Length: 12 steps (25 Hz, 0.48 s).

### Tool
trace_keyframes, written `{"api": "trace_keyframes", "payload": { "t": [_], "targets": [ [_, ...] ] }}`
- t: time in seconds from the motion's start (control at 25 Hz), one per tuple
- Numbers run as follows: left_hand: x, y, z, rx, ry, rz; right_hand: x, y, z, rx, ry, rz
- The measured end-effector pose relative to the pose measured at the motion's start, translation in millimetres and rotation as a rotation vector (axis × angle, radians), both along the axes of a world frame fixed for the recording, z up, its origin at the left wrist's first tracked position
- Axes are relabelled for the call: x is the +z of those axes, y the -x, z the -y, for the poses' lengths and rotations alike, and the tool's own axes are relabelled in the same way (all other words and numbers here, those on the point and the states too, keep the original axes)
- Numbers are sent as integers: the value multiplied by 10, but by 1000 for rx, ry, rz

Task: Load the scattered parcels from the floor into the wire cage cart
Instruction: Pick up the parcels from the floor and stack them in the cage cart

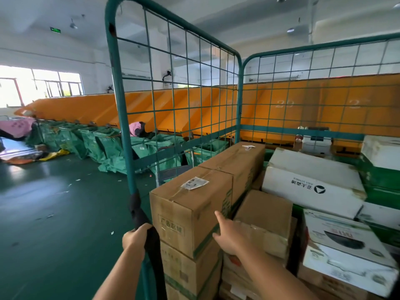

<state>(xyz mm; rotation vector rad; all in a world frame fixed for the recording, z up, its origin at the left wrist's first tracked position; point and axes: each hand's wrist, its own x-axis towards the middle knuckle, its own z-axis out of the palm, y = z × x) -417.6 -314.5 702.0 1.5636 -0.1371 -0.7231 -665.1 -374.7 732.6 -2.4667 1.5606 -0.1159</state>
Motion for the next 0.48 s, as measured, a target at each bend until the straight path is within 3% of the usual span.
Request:
{"api": "trace_keyframes", "payload": {
  "t": [0.28, 0.48],
  "targets": [
    [-233, 1167, -369, -49, 89, -158, -499, 723, -127, -6, -204, 130],
    [-311, 1685, -708, -155, 117, -188, -710, 1033, -316, -14, -290, 50]
  ]
}}
